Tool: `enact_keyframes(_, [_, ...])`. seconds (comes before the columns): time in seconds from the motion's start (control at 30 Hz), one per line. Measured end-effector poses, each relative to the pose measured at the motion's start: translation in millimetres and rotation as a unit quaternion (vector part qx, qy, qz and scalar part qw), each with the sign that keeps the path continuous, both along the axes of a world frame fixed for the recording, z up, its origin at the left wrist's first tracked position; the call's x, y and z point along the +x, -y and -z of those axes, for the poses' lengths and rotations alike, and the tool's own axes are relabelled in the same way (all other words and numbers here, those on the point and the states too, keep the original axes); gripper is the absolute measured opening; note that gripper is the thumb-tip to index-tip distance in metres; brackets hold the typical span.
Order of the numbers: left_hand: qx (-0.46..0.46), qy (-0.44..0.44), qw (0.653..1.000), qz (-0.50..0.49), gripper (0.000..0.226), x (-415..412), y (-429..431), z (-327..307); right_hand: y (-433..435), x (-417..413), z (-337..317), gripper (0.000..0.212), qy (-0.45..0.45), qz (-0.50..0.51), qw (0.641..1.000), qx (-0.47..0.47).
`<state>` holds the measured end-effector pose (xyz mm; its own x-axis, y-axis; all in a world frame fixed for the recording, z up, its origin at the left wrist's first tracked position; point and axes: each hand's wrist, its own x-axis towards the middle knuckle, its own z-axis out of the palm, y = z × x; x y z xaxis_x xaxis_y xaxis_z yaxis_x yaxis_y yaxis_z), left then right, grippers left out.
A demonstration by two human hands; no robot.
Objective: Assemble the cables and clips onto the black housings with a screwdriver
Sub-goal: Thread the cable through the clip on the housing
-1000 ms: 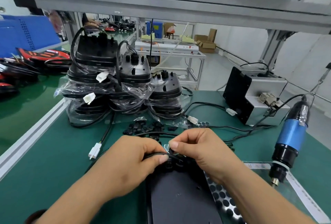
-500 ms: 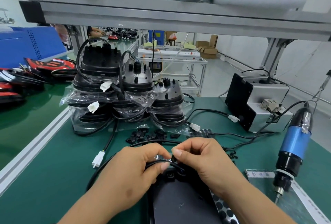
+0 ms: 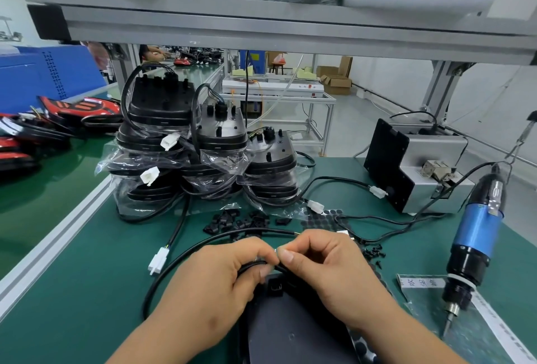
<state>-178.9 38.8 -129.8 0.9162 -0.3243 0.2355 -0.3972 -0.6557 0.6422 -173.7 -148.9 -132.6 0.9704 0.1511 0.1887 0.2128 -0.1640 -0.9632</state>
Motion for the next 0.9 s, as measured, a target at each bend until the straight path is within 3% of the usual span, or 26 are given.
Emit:
enact_keyframes(0.2, [-0.007,-0.011,1.000,0.004,0.014,0.1,0.3,0.8,-1.0,4.8,2.4,0.010,-0.022,0.019,0.996,0.084])
enact_keyframes(0.4, [-0.048,-0.012,0.999,0.017,0.031,0.8,4.2,-1.5,-3.3,3.7,3.0,0.011,-0.003,0.009,0.998,0.057])
enact_keyframes(0.57, [-0.107,-0.039,0.993,0.022,0.003,5.0,5.7,1.0,-3.6,3.0,3.1,0.011,0.006,0.008,0.999,0.036])
enact_keyframes(0.73, [-0.157,-0.088,0.983,0.026,0.013,5.5,8.5,1.3,-0.8,0.4,1.7,0.012,0.006,-0.006,1.000,0.009])
enact_keyframes(0.9, [-0.185,-0.098,0.978,0.020,0.019,7.4,7.1,4.6,5.9,-4.0,-3.5,0.027,-0.009,-0.080,0.997,-0.006])
